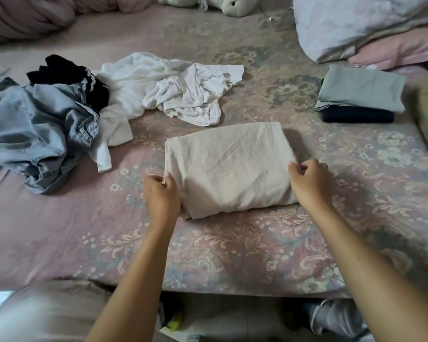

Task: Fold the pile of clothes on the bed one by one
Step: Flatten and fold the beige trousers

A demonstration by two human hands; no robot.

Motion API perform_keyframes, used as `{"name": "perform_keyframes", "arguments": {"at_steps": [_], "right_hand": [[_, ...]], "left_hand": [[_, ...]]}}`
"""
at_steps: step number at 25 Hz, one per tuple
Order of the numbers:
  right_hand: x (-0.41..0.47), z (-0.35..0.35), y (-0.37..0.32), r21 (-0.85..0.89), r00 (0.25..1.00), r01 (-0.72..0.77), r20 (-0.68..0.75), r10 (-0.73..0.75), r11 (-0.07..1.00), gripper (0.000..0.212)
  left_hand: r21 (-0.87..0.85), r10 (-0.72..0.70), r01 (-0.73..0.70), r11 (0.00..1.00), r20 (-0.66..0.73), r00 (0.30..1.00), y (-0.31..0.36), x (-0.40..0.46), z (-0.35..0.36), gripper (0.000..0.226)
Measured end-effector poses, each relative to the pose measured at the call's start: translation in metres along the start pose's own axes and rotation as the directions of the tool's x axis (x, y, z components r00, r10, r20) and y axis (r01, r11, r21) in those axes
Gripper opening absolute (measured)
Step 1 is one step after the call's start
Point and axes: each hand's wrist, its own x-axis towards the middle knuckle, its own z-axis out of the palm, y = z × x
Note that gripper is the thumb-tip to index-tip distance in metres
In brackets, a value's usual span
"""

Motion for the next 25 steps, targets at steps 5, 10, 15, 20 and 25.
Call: {"name": "perform_keyframes", "arguments": {"at_steps": [5, 10, 15, 20, 25], "right_hand": [[-0.004, 0.0, 0.001, 0.137, 0.999, -0.044, 0.001, 0.044, 0.99, 0.02], [-0.004, 0.002, 0.007, 0.155, 0.992, -0.086, 0.109, 0.07, 0.984, 0.022], [-0.005, 0.003, 0.01, 0.205, 0.991, -0.074, 0.125, 0.049, 0.976, 0.023], [-0.004, 0.001, 0.007, 0.124, 0.991, -0.06, 0.128, 0.044, 0.99, 0.019], [0.004, 0.003, 0.002, 0.207, 0.985, -0.11, 0.154, 0.079, 0.972, 0.029]], "left_hand": [[-0.096, -0.121, 0.128, 0.987, 0.072, 0.99, -0.002, -0.002, 0.007, 0.038], [-0.353, -0.236, 0.293, 0.889, 0.196, 0.952, -0.004, 0.01, 0.008, 0.039], [-0.357, -0.273, 0.407, 0.841, 0.369, 0.888, -0.01, 0.012, 0.011, 0.03], [0.191, 0.027, -0.064, 0.979, 0.193, 0.981, -0.002, -0.008, 0.0, 0.006], [0.153, 0.019, -0.025, 0.988, 0.042, 0.999, 0.013, -0.024, 0.0, 0.028]]}}
